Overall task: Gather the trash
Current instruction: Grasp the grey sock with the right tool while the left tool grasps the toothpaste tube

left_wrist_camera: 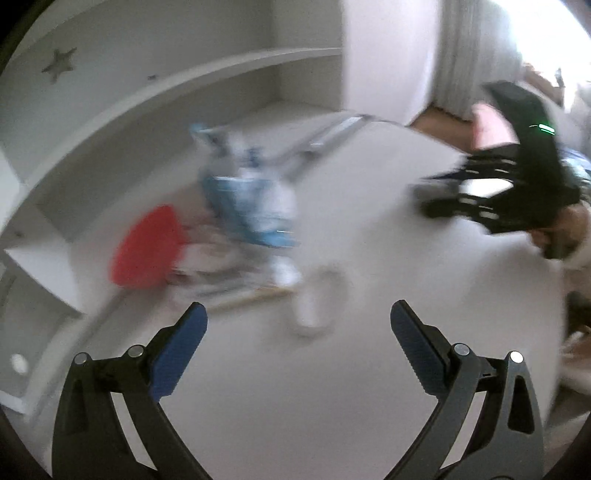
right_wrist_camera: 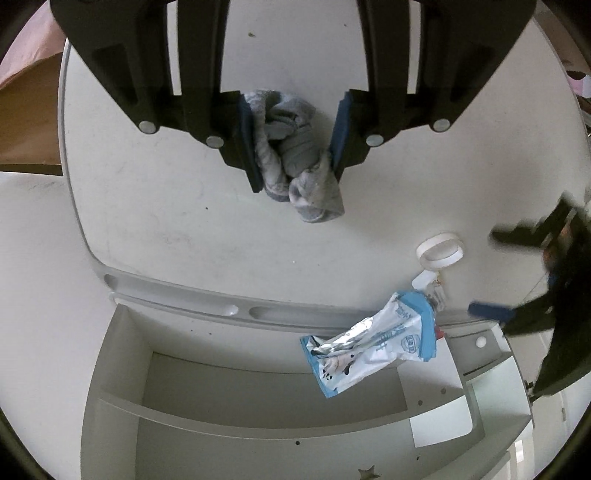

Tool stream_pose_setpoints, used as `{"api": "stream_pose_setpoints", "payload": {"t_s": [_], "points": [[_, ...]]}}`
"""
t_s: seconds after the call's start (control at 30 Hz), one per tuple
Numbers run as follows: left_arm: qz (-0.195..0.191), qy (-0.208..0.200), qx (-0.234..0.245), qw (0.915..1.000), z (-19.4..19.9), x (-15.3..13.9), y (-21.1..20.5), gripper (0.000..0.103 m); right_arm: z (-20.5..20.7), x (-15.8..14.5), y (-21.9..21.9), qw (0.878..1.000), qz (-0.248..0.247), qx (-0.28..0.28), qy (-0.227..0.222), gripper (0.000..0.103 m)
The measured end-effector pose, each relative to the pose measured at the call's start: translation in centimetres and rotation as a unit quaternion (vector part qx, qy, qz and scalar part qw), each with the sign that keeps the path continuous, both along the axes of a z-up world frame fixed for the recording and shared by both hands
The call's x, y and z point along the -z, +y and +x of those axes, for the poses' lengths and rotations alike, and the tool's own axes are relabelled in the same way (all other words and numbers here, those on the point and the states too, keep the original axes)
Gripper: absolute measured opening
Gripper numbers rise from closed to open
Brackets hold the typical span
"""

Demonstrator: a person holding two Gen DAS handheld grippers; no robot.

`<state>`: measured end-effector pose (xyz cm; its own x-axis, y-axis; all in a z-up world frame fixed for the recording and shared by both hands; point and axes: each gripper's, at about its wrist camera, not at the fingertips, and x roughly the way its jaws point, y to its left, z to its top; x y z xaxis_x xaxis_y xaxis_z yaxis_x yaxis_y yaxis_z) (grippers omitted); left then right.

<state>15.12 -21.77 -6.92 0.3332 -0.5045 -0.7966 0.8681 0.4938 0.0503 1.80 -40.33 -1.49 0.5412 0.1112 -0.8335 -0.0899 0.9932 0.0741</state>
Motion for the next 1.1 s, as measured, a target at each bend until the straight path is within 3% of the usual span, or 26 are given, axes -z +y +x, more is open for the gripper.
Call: {"api": "stream_pose_setpoints", "payload": {"t_s": [0.17,0.3,0.5,0.6,0.63,0.67,0.77,0.93,1.0,1.03,1.1], "points": [[-0.018,0.09,-0.052,0.9945,6.7,2.1,0.9,0.097,0.2,-0.1,-0.8,1.0,0.029,0.011,0.0,0.035],[-0.048,0.109,-0.052,0.9916,7.4,2.3,-0.1,0.097,0.2,-0.1,0.0,1.0,0.003,0.012,0.0,0.035],[-0.047,0.122,-0.011,0.9914,2.9,2.2,-2.4,0.097,0.1,0.0,0.1,1.0,0.001,0.009,0.001,0.038],[-0.062,0.156,0.037,0.9852,-0.3,2.0,-1.6,0.097,0.1,0.0,-0.4,1.0,0.019,0.011,0.001,0.038],[-0.06,0.152,0.047,0.9855,-1.1,1.9,-1.8,0.097,0.1,-0.1,-0.5,1.0,0.022,0.012,0.001,0.038],[-0.048,0.119,0.047,0.9906,-2.1,1.4,-2.1,0.097,0.1,-0.1,-0.5,1.0,0.02,0.012,0.001,0.038],[-0.036,0.055,0.012,0.9978,-1.9,0.3,-2.1,0.097,0.1,-0.1,-0.2,1.0,0.013,0.012,0.001,0.038],[-0.022,0.05,-0.014,0.9984,1.3,0.3,-3.5,0.096,0.1,0.0,-0.2,1.0,0.009,0.014,0.001,0.038],[-0.005,0.053,-0.014,0.9985,2.1,1.4,-4.3,0.08,0.1,0.0,-0.3,1.0,0.012,0.014,0.002,0.038],[0.0,0.063,-0.014,0.9979,2.5,1.8,-4.6,0.064,0.1,0.0,-0.4,1.0,0.014,0.015,0.002,0.038],[-0.009,0.08,-0.01,0.9967,2.9,2.5,-4.8,0.061,0.2,0.0,-0.5,1.0,0.018,0.017,0.002,0.038]]}}
